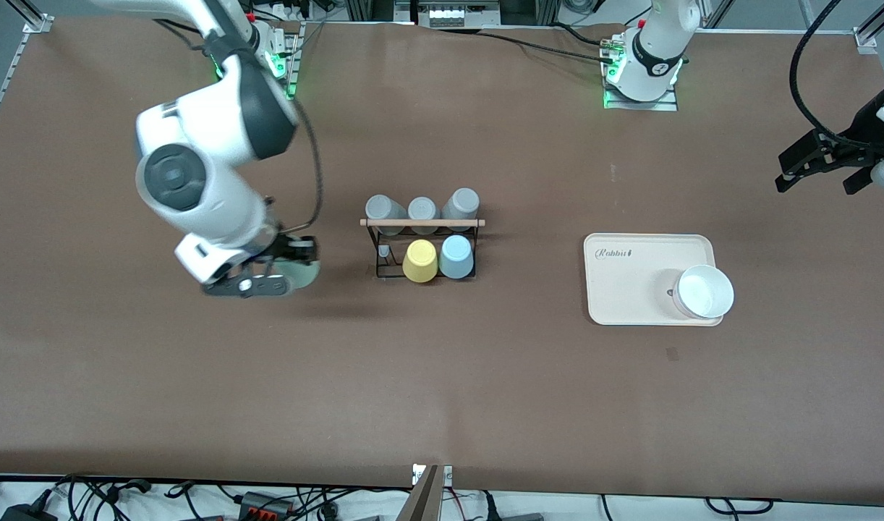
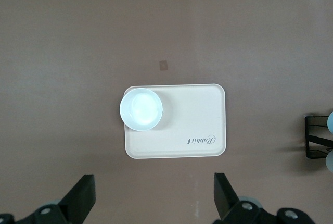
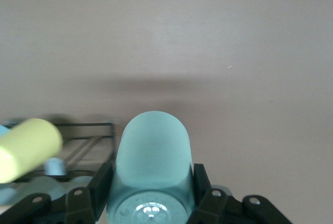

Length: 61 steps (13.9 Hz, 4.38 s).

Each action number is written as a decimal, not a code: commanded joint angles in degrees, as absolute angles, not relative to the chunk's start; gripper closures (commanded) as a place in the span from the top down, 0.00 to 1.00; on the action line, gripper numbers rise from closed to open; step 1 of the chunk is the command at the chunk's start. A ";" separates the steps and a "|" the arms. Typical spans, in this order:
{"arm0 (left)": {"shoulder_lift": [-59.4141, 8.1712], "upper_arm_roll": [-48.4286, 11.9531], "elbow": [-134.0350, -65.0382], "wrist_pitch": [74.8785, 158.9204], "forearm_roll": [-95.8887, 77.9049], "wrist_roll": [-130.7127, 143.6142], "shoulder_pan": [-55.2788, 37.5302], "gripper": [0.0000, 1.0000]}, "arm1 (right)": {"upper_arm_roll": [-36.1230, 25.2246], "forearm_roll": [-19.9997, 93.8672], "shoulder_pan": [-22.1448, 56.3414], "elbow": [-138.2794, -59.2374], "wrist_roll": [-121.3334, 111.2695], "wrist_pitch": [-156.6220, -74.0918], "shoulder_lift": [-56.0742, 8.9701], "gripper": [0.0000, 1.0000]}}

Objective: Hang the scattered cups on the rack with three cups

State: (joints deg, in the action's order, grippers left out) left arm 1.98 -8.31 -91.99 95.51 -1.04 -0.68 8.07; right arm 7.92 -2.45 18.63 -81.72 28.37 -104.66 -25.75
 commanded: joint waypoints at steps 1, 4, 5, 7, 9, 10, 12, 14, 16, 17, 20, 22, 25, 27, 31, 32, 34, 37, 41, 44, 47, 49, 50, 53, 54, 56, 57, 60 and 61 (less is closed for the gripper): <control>2.20 -8.79 -91.14 94.66 -1.32 -0.88 8.35 1.00 | 7.56 -1.41 22.31 -77.17 36.80 -104.15 -29.00 0.23; 2.20 -8.96 -91.23 94.75 -1.32 -0.62 8.00 1.00 | 7.56 -0.97 26.00 -76.82 43.93 -104.15 -30.58 0.23; 2.20 -8.96 -91.23 94.75 -1.23 -0.62 8.00 1.00 | 7.56 -0.97 26.62 -76.82 45.08 -104.24 -31.02 0.23; 2.20 -8.96 -91.23 94.83 -1.23 -0.62 7.82 1.00 | 7.56 -0.70 27.07 -76.73 45.61 -104.59 -31.38 0.23; 2.11 -9.05 -91.23 95.01 -1.32 -0.53 7.91 1.00 | 7.56 -0.27 27.68 -76.73 45.62 -104.76 -31.55 0.23; 2.11 -9.05 -91.23 95.01 -1.23 -0.53 7.91 1.00 | 7.56 0.95 27.77 -76.73 45.70 -105.29 -31.90 0.23; 2.11 -9.05 -91.23 95.01 -1.23 -0.53 7.91 1.00 | 7.56 2.90 27.77 -76.73 45.44 -106.78 -32.60 0.23; 2.11 -9.05 -91.23 95.53 -1.23 -0.62 7.91 1.00 | 7.56 2.99 27.95 -76.73 45.53 -107.05 -33.22 0.23; 2.02 -9.05 -91.23 95.89 -1.23 -0.61 8.09 1.00 | 7.47 2.73 28.12 -76.73 45.27 -107.14 -33.84 0.23; 2.11 -9.05 -91.23 95.89 -1.23 -0.53 8.09 1.00 | 7.47 2.72 28.12 -76.73 45.18 -107.14 -34.19 0.23; 2.02 -8.96 -91.23 95.89 -1.23 -0.62 8.26 1.00 | 7.47 2.72 28.12 -76.73 45.97 -107.31 -35.33 0.23; 2.02 -8.96 -91.23 95.80 -1.23 -0.62 8.26 1.00 | 7.47 2.72 28.04 -76.73 45.53 -108.71 -35.94 0.23; 2.02 -8.96 -91.23 95.89 -1.23 -0.62 8.26 1.00 | 7.38 2.72 28.12 -76.73 45.62 -109.68 -37.44 0.23; 2.02 -8.96 -91.23 95.98 -1.14 -0.62 8.26 1.00 | 7.30 2.29 27.86 -76.73 45.27 -109.69 -38.32 0.23; 1.93 -8.96 -91.23 95.98 -1.14 -0.62 8.26 1.00 | 7.29 2.29 27.86 -76.73 45.62 -111.52 -40.07 0.23; 1.85 -8.96 -91.23 95.98 -1.23 -0.62 8.17 1.00 | 7.29 2.29 27.95 -76.73 45.70 -112.14 -40.60 0.26; 1.93 -8.96 -91.23 95.98 -1.23 -0.62 8.17 1.00 | 7.03 2.37 27.60 -76.64 45.70 -112.06 -40.17 1.00; 1.93 -8.96 -91.23 95.98 -1.14 -0.62 8.26 1.00 | 6.94 2.64 25.76 -71.22 45.62 -105.24 -39.38 1.00; 1.93 -8.96 -91.23 95.98 -1.14 -0.62 8.26 1.00 | 6.77 2.46 21.46 -59.70 44.48 -92.83 -39.11 1.00; 1.93 -8.96 -91.23 95.98 -1.14 -0.62 8.26 1.00 | 6.24 2.20 15.05 -58.54 33.80 -92.11 -35.34 1.00; 1.93 -9.05 -91.23 95.89 -1.14 -0.62 8.26 1.00 | 6.06 1.76 7.15 -58.62 23.40 -90.54 -32.53 1.00; 1.93 -9.05 -91.23 95.98 -1.14 -0.62 8.17 1.00 | 5.89 1.23 3.62 -58.62 20.23 -88.08 -31.73 1.00; 1.93 -8.97 -91.23 95.89 -1.23 -0.62 8.17 1.00 | 5.80 1.14 1.60 -58.62 18.13 -87.11 -30.60 1.00; 1.93 -9.05 -91.23 95.89 -1.14 -0.62 8.26 1.00 | 5.89 1.15 -3.06 -62.98 8.83 -88.06 -25.25 1.00; 1.93 -9.05 -91.23 95.89 -1.14 -0.62 8.17 1.00 | 5.63 1.23 -4.29 -68.41 5.57 -91.20 -22.09 1.00; 1.93 -9.05 -91.23 95.89 -1.14 -0.62 8.17 1.00 | 3.79 1.23 -5.54 -75.29 -1.10 -96.49 -17.42 1.00; 1.93 -9.05 -91.23 95.89 -1.14 -0.62 8.17 1.00 | 0.65 1.23 -4.14 -76.54 -3.23 -96.94 -16.18 1.00; 1.93 -9.05 -91.23 95.89 -1.14 -0.62 8.17 1.00 | -2.11 0.71 -1.32 -76.73 -3.43 -96.51 -15.12 1.00; 1.93 -9.05 -91.23 95.89 -1.14 -0.62 8.17 1.00 | -2.11 0.01 -1.41 -77.51 -3.51 -96.50 -14.25 1.00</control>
